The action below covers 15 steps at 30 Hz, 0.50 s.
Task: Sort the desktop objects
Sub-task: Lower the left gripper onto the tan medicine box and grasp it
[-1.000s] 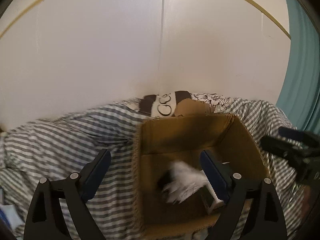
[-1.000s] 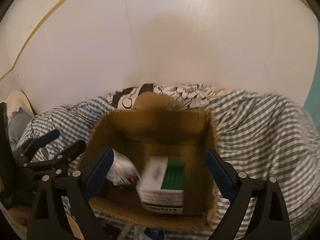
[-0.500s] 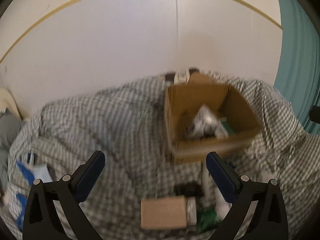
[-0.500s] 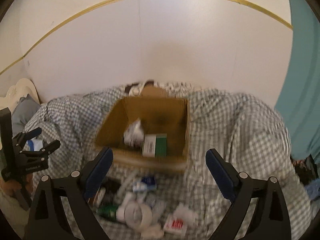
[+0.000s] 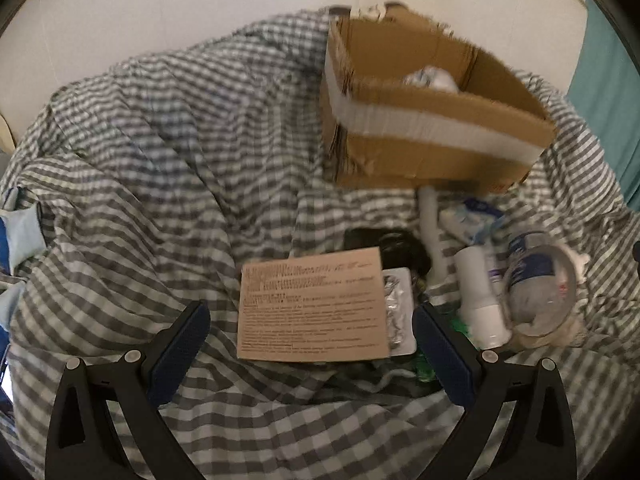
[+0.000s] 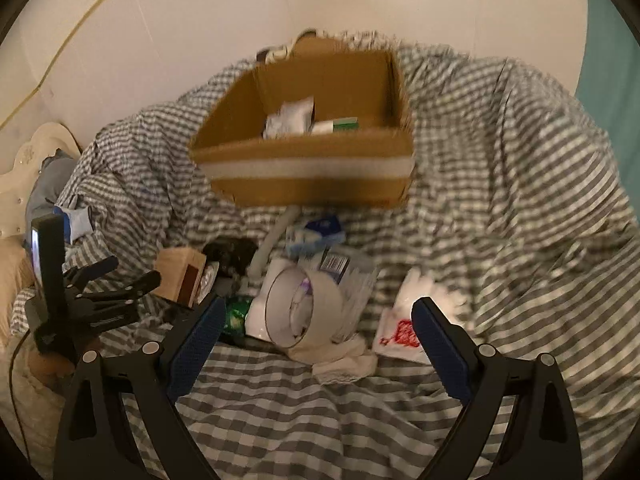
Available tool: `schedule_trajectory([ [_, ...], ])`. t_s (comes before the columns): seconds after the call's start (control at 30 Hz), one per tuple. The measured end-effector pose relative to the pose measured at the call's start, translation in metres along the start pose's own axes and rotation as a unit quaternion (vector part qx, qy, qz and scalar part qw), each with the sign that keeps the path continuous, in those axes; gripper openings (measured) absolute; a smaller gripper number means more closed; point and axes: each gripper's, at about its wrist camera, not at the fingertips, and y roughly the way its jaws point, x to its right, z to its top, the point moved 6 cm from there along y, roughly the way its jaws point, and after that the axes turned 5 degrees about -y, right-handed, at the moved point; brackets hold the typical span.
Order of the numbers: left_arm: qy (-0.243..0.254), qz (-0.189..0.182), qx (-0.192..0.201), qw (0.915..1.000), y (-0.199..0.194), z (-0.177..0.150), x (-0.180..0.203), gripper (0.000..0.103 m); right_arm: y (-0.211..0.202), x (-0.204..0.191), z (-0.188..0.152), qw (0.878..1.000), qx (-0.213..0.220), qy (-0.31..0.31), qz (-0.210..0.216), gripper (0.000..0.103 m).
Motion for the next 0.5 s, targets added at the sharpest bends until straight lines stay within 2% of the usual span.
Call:
schedule_trajectory([
  [0.13, -0.014, -0.005, -0.021, 0.9997, 0.019, -0.003, -0.002, 0.103, 0.015, -0.002, -0.004, 1.000, -0.013, -0.007, -0.010, 0.095],
  [0.2, -0.006, -0.009, -0.026, 0.9996, 0.023, -0.004, 0.002, 0.103, 0.022, -0.001, -0.005, 1.000, -0.020, -0.002, -0.007, 0.095],
  [0.43, 0.063, 0.042, -0.056, 0.9955, 0.051, -0.012, 0.018, 0.103, 0.040, -0.001, -0.009, 0.999, -0.039, 0.010, 0.000, 0.095],
  [0.5, 0.064, 0.059, -0.065, 0.9941, 0.056, -0.013, 0.014, 0.103, 0.042, -0.003, -0.010, 0.999, -0.041, 0.009, 0.001, 0.095],
])
